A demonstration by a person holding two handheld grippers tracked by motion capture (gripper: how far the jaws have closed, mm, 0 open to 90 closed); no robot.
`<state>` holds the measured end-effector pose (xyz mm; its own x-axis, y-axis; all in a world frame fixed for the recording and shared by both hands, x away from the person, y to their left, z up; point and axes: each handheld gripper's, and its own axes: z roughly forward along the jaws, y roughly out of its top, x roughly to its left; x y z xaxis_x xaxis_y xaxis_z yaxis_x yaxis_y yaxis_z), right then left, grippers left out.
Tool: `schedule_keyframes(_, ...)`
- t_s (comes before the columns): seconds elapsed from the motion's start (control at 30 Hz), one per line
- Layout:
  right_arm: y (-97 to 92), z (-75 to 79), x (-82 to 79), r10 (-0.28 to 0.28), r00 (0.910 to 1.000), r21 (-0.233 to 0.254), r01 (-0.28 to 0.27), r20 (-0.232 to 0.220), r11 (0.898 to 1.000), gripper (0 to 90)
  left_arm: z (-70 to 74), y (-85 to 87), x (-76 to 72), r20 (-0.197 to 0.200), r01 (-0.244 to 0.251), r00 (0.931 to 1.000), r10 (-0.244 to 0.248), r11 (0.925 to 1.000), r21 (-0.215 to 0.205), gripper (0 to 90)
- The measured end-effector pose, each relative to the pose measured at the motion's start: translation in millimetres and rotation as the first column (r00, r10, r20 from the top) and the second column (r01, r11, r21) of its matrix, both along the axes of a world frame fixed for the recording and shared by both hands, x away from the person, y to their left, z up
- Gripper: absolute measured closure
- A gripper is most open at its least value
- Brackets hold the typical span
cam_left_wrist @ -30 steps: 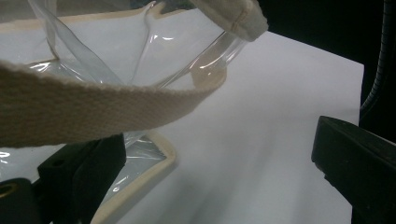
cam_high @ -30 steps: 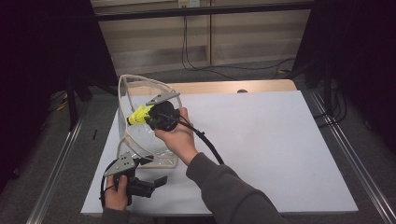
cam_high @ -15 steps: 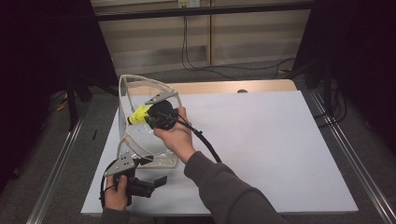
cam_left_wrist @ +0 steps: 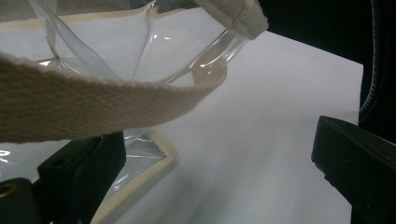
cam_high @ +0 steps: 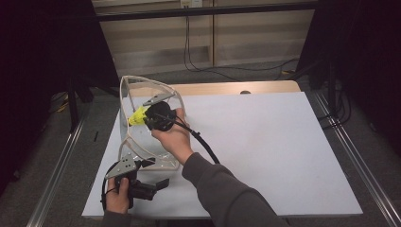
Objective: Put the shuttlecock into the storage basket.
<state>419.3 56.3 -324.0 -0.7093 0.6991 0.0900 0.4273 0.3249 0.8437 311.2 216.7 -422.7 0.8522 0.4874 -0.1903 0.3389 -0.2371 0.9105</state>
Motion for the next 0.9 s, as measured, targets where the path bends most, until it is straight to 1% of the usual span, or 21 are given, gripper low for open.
schedule_keyframes(0.03, 0.3, -0.5, 0.4, 0.001, 1.0000, -0.003, -0.001, 0.001, 1.000, 85.9, 0.1, -0.1, -0.4, 0.002, -0.010, 0.9999, 0.010, 0.9999, 0.004, 3.1)
schedule_keyframes(0.07, 0.9, -1.1, 0.7, -0.001, 1.0000, -0.001, 0.001, -0.001, 1.000, 85.9, 0.0, 0.1, -0.4, 0.001, -0.010, 0.9999, 0.010, 0.9999, 0.002, 3.1)
schedule_keyframes(0.1, 1.4, -1.8, 1.1, 0.001, 1.0000, 0.001, -0.001, 0.000, 1.000, 85.9, -0.1, 0.7, 0.1, 0.000, 0.000, 1.0000, 0.000, 1.0000, 0.001, 3.1)
schedule_keyframes(0.33, 3.7, -5.3, 2.4, 0.004, 1.0000, 0.001, -0.004, 0.002, 1.000, 85.9, -0.5, 1.3, 0.3, -0.003, -0.001, 1.0000, 0.001, 1.0000, -0.006, 3.1)
schedule_keyframes(0.6, 4.5, -7.2, 3.9, 0.002, 1.0000, -0.001, -0.002, 0.003, 1.000, 85.9, -0.4, 1.1, 0.2, -0.001, -0.009, 1.0000, 0.009, 1.0000, 0.003, 3.1)
schedule_keyframes(0.67, 4.6, -7.5, 4.3, 0.004, 1.0000, 0.005, -0.004, 0.000, 1.000, 85.9, -0.5, 1.1, 0.3, 0.000, -0.008, 1.0000, 0.008, 1.0000, 0.003, 3.1)
schedule_keyframes(0.8, 5.4, -9.1, 4.9, 0.006, 1.0000, -0.005, -0.006, -0.001, 1.000, 85.8, -0.5, 1.1, 0.2, -0.001, -0.009, 1.0000, 0.009, 1.0000, -0.001, 3.1)
schedule_keyframes(0.9, 6.0, -10.2, 5.7, 0.008, 1.0000, -0.001, -0.008, 0.000, 1.000, 85.8, -0.5, 1.2, 0.2, -0.001, -0.009, 1.0000, 0.009, 1.0000, -0.001, 3.1)
